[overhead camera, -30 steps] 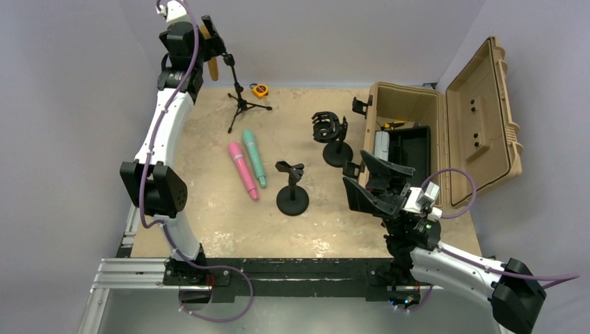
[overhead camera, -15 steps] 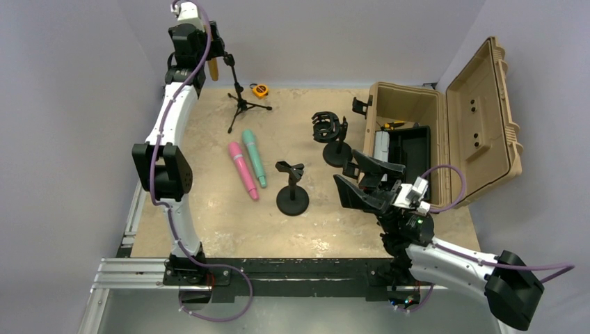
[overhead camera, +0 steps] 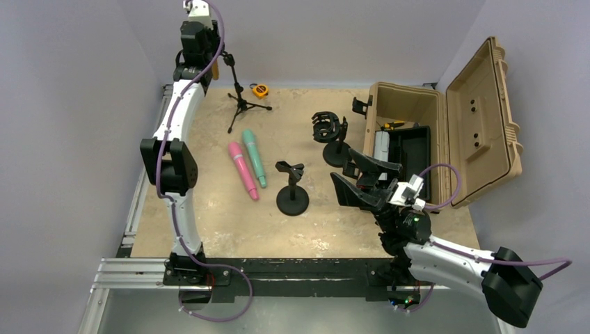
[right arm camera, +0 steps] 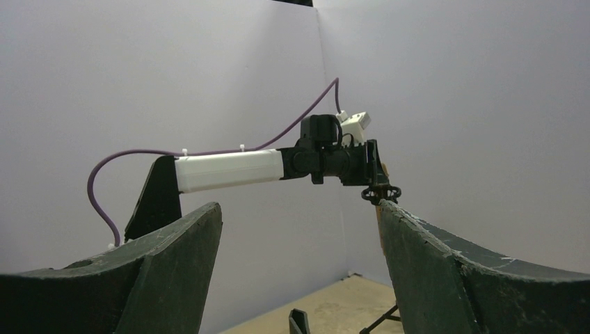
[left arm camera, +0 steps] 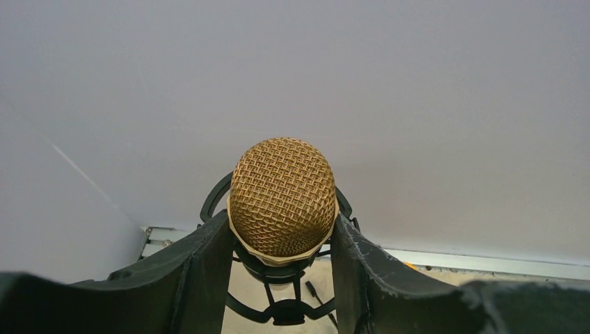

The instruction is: Remove the microphone from the stand

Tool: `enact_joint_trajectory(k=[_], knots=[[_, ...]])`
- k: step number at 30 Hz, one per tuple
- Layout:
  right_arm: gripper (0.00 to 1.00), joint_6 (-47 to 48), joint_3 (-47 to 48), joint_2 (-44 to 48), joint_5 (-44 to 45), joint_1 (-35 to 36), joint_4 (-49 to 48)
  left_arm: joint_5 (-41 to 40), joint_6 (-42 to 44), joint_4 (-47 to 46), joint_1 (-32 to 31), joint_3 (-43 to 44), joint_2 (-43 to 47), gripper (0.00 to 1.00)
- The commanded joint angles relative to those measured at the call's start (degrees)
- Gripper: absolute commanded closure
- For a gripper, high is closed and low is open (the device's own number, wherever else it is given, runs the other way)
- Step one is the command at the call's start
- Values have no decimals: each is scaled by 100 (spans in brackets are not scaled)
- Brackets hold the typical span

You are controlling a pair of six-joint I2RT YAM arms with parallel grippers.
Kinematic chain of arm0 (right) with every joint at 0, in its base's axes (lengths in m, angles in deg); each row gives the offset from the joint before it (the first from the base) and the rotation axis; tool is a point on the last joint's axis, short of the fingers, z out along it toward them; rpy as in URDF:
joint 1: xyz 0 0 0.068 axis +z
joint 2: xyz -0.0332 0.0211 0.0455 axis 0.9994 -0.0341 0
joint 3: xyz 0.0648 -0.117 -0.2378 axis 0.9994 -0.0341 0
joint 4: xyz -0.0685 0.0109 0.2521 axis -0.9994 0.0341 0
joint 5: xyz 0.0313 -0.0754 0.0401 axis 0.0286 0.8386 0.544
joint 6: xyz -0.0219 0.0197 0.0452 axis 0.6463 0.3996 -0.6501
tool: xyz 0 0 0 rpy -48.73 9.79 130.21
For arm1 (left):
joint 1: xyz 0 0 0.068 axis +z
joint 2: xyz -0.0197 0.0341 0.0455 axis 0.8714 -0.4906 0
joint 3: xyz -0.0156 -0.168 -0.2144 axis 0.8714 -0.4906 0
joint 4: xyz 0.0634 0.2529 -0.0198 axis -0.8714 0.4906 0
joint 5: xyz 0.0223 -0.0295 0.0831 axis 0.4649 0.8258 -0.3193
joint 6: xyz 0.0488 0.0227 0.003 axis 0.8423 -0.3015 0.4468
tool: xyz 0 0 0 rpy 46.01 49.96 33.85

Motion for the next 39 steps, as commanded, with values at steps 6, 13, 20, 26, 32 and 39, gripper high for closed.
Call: enact_joint_trajectory(k=[6,13,20,26,32,39], knots=[[19,123,161,-36,31,0,-326,-560,673,-363,-307,717,143,100],[20,158,168,4,-44,-6,-307,-1001,1072,-743,-448,753,477,100],[20,173,176,4,-61,-1,-296,-713,828,-584,-503,926,1107,100],[21,191,213,15,-9,1,-190,-460,384,-20,-526,1153,1719,100],[21,151,207,53,1,0,-188,-503,355,536,-775,1178,2543,100],[21,96,282,30,-34,1,-89,-1772,403,596,-1465,-1399,4228,100]])
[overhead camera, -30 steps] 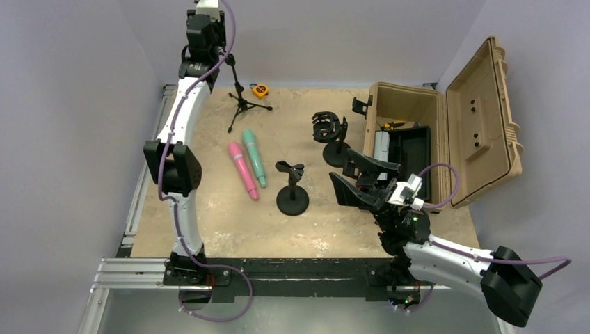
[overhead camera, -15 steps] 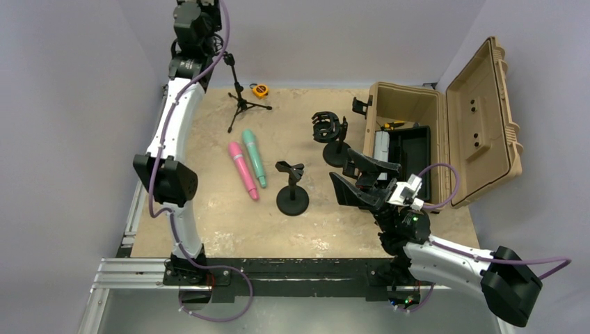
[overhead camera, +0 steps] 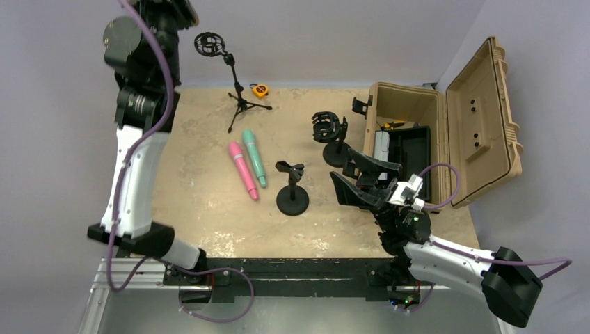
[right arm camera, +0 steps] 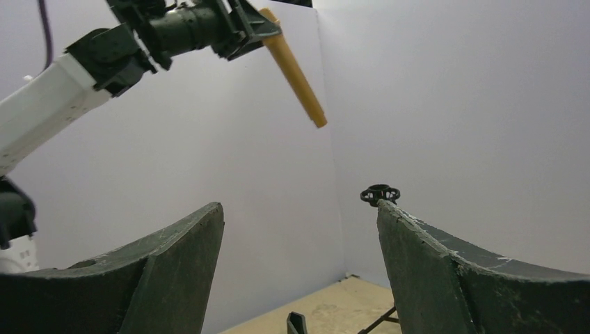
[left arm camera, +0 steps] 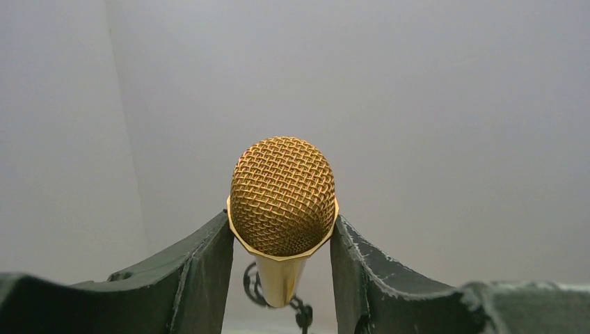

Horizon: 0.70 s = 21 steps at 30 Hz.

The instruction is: Remove the microphone from the stand

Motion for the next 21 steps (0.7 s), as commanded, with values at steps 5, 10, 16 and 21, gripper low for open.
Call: enact_joint_trajectory(k=[5,10,16,21], knots=[[21,-9,232,40,-62,1,-117,-1955,-1747,2017,-238,-2372,931,100],[21,-15,251,72,-45,1,-47,-2071,-3028,3992,-220,-3357,1159,100],[21,-57,269,8,-71,1,-67,-516,-3693,4863,75,-4270,1470,100],[21,-80,323,-178,-148,0,-131,1386,-4008,5122,920,-4581,1381,100]])
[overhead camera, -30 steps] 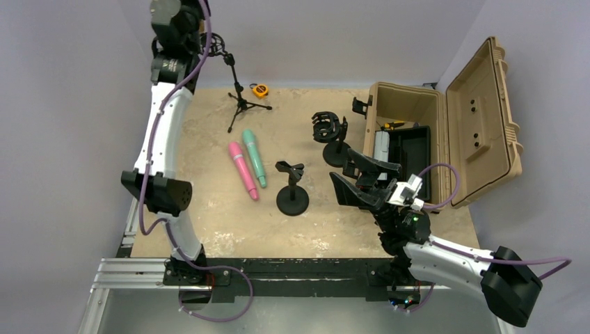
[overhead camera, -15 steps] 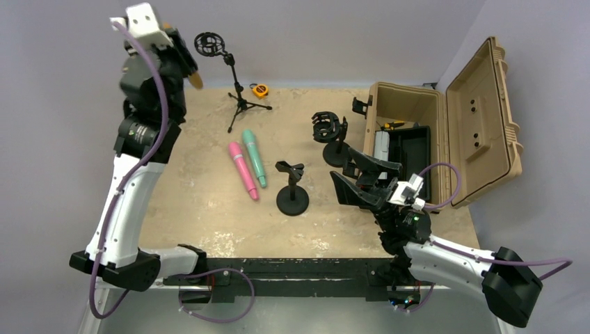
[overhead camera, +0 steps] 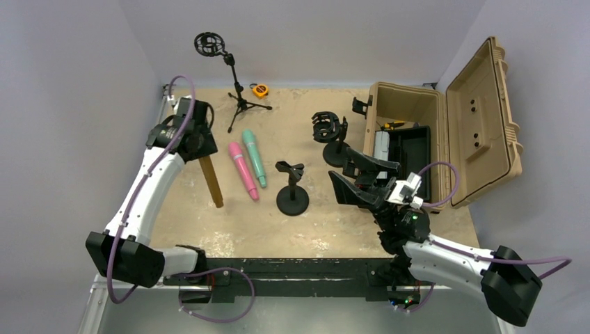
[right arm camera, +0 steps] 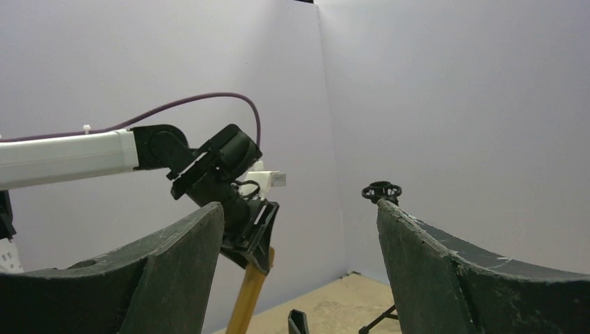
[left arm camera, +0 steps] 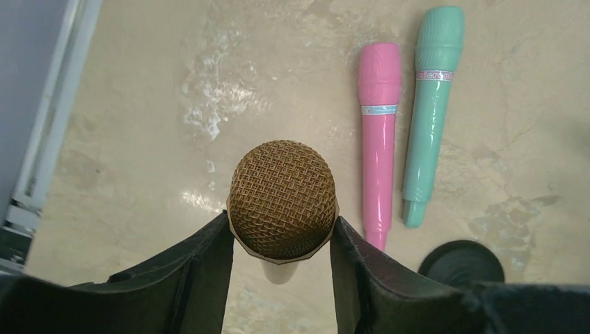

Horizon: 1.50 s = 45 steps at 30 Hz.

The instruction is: Remove the microphone from the stand

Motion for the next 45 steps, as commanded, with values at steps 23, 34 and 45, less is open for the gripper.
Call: enact_joint_trajectory(k=[23,34,45], knots=[[22,-7,260,-46,-20,1,-78,3611,-1646,-1207,1601,-590,-2508,100],[22,31,308,-273,-62,1,-195,4108,-1792,-1441,1747,-676,-3162,54],[22,46,359,-462,-69,2,-246,4448,-1902,-1633,1740,-825,-3066,28]])
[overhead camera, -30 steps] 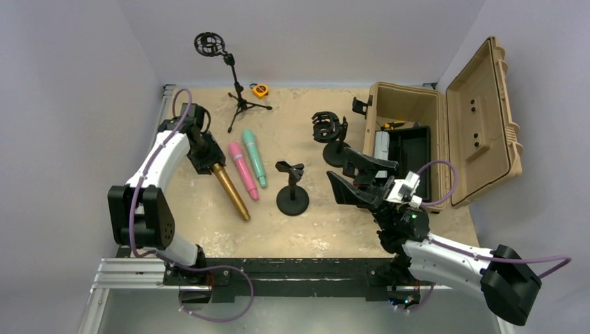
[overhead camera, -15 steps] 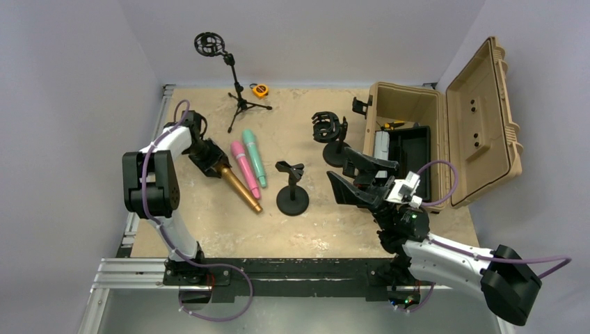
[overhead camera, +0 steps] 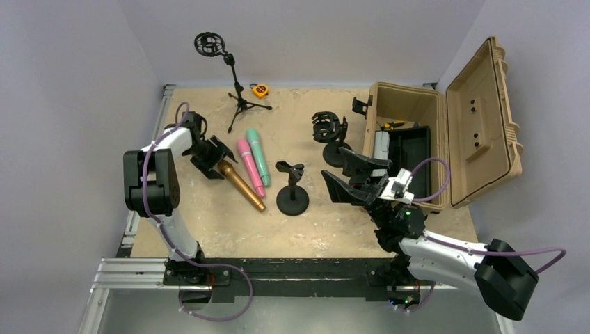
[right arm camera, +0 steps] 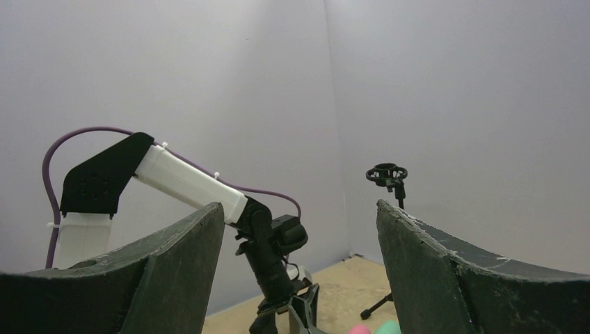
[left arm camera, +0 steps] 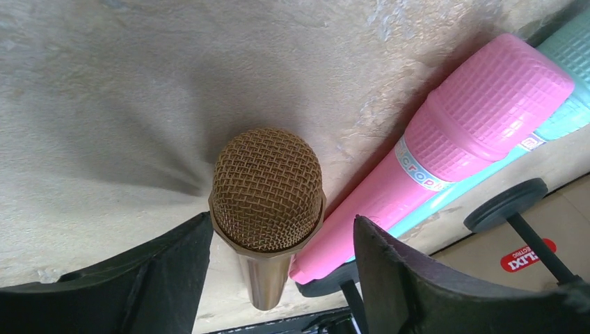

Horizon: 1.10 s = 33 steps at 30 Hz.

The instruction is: Remove the microphone from the stand

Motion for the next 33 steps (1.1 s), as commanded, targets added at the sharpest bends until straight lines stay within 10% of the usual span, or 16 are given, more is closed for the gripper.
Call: enact_joint_trajectory(k=[1,9,33], knots=[[22,72,237,-44,46,7,-249,235,-118,-143,6,-67,155,27],[22,124,318,-278,62,2,-266,-10,8,-77,-33,-35,568,2],[22,99,351,-461,-38,1,-383,-900,514,-124,-186,108,1494,2]])
